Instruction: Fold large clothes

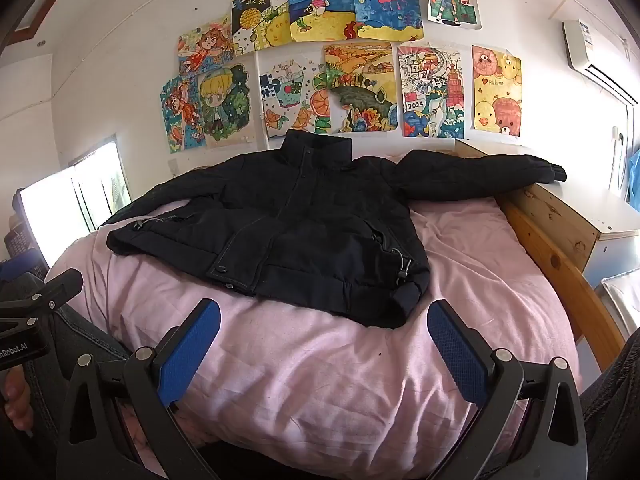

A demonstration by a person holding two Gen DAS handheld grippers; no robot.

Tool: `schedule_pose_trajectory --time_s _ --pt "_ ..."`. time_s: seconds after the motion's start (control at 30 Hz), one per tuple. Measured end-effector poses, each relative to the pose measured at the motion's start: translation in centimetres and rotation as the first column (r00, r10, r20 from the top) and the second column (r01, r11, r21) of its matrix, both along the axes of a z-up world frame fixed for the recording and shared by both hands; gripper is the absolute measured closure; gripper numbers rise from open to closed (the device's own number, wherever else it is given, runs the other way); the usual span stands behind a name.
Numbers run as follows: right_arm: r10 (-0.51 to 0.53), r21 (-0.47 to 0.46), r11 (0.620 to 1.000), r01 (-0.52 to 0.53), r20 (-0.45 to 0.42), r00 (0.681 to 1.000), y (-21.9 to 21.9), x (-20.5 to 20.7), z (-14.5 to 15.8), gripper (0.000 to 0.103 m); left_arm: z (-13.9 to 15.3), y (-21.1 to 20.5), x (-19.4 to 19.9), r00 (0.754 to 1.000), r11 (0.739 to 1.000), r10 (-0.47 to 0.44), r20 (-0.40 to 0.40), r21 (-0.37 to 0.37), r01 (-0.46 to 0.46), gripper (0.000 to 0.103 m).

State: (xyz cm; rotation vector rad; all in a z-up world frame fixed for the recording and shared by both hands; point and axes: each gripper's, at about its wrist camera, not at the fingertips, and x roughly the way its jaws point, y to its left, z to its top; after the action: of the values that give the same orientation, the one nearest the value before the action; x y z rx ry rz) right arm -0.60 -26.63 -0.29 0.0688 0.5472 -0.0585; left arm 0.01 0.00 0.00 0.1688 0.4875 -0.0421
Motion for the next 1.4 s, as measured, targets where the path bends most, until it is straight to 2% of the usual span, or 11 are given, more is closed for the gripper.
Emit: schedule_pose_trajectory --time_s 1.4 --pt "0.000 0.003 1.000 0.000 -0.001 1.000 -0.06 -0.06 0.09 0.001 -0.01 -0.02 -0.01 1.000 1.000 0.000 -0.008 -0.011 0.000 0.000"
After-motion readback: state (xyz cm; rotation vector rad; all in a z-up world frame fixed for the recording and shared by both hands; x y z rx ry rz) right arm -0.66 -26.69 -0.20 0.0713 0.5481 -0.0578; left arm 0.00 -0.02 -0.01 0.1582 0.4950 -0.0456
